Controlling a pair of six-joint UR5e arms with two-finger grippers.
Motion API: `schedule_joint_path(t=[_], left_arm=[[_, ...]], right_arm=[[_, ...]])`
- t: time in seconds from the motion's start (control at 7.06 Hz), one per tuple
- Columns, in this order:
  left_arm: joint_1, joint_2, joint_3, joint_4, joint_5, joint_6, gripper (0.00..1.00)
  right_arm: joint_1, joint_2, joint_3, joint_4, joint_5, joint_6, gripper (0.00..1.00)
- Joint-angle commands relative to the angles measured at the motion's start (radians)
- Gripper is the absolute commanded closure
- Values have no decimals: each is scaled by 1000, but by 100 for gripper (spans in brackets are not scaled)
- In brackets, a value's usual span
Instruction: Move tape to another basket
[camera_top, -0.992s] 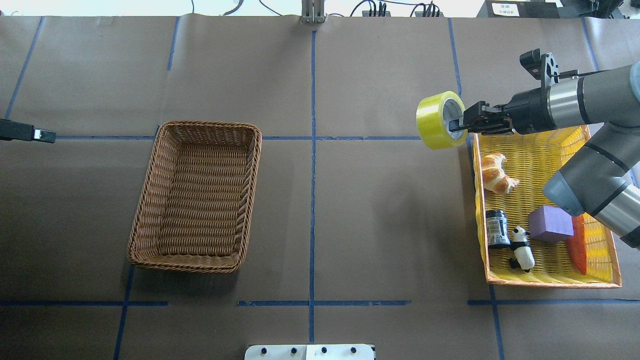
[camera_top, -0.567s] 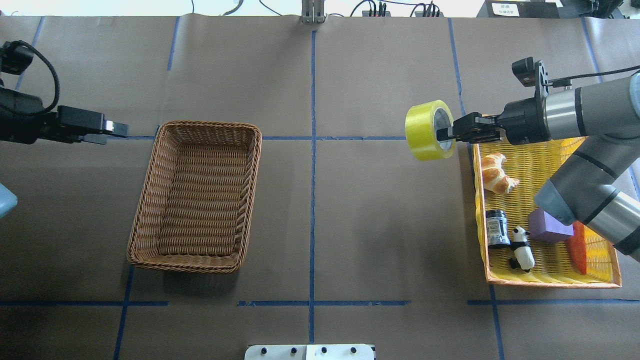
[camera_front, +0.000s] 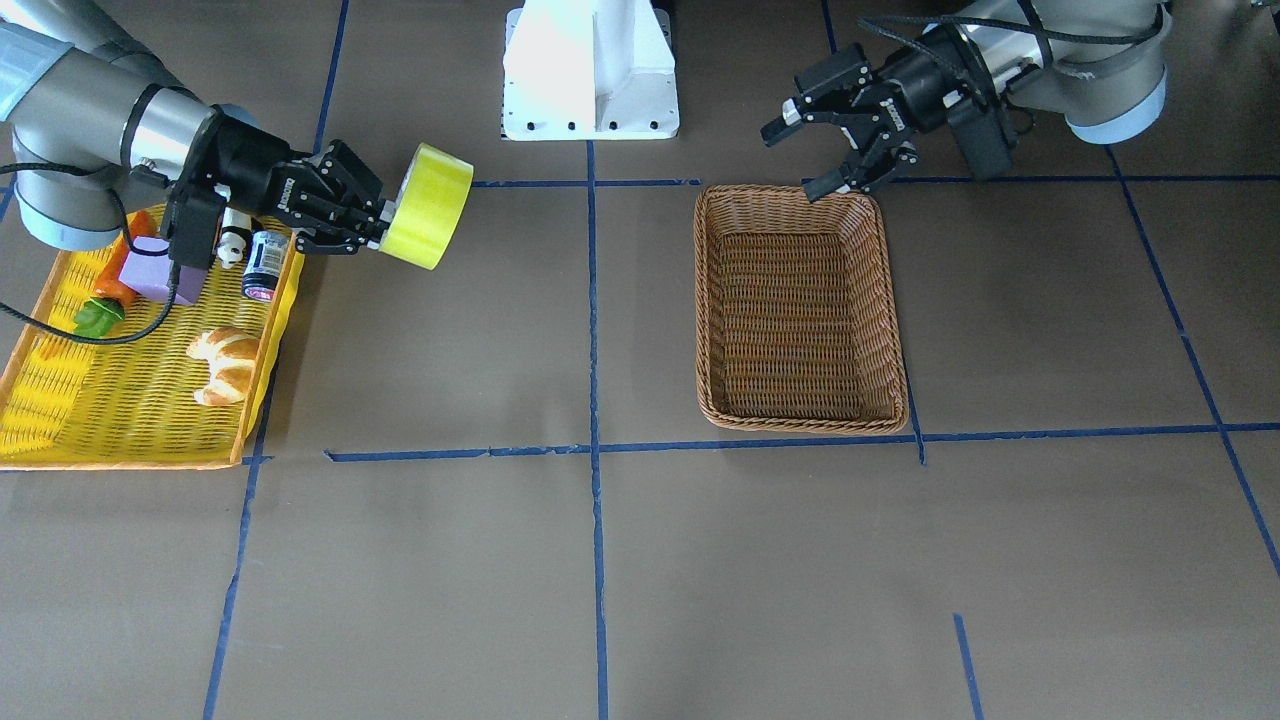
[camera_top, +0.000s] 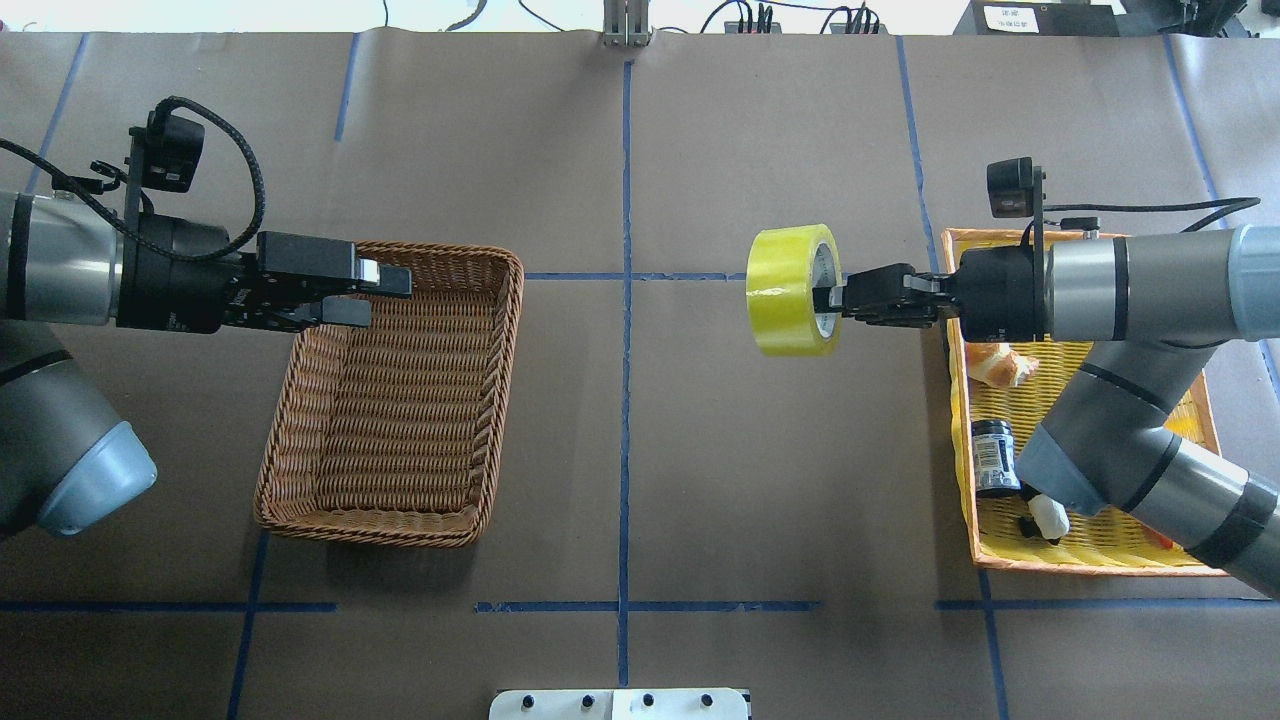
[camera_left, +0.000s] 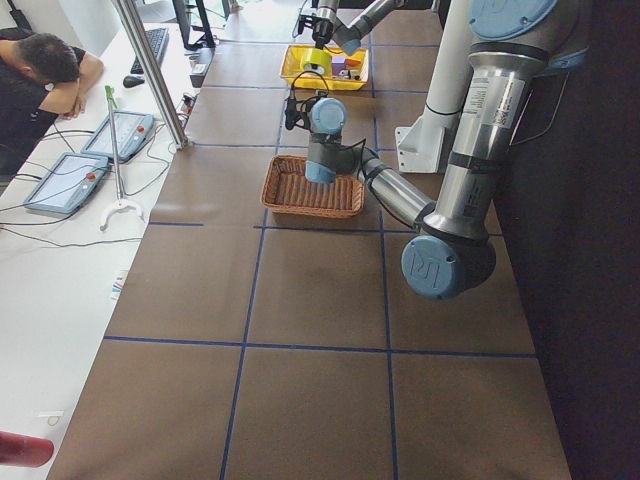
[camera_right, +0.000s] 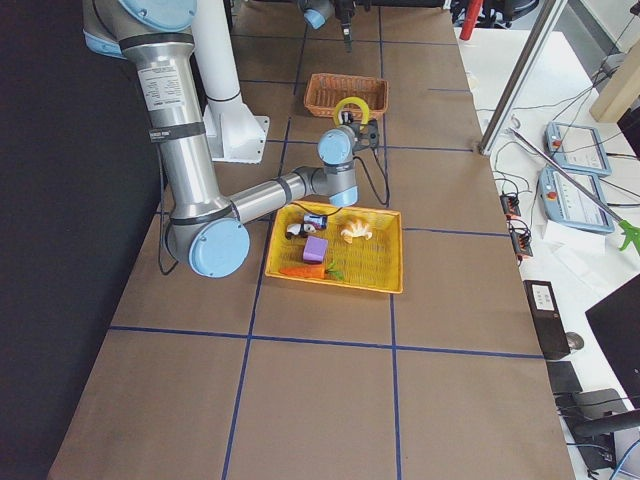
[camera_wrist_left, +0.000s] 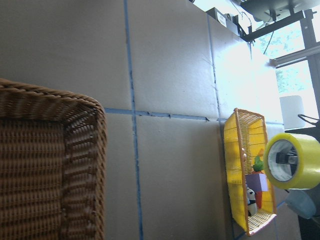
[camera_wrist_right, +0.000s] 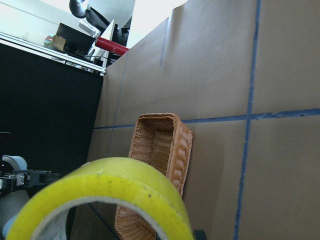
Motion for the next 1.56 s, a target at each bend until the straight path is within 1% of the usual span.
schedule_joint_path(t=[0.0, 0.14, 0.28, 0.43, 0.57, 0.85, 1.42], left_arm=[[99, -36, -44, -103, 162, -140, 0], [151, -39, -44, -238, 254, -224, 0], [174, -60, -47, -267, 282, -236, 0], [197, -89, -46, -265, 283, -236, 0], [249, -120, -44, -265, 284, -241, 0], [270, -134, -44, -265, 284, -241, 0], [305, -160, -43, -264, 284, -241, 0]], right_arm=[[-116, 0, 29, 121, -129, 43, 100], [-179, 0, 31, 173, -206, 45, 100], [-222, 1, 44, 212, -240, 45, 100], [-249, 7, 64, 220, -244, 45, 99], [-270, 21, 69, 220, -244, 46, 99], [-293, 26, 99, 220, -247, 46, 99], [-347, 59, 100, 218, -313, 45, 99]])
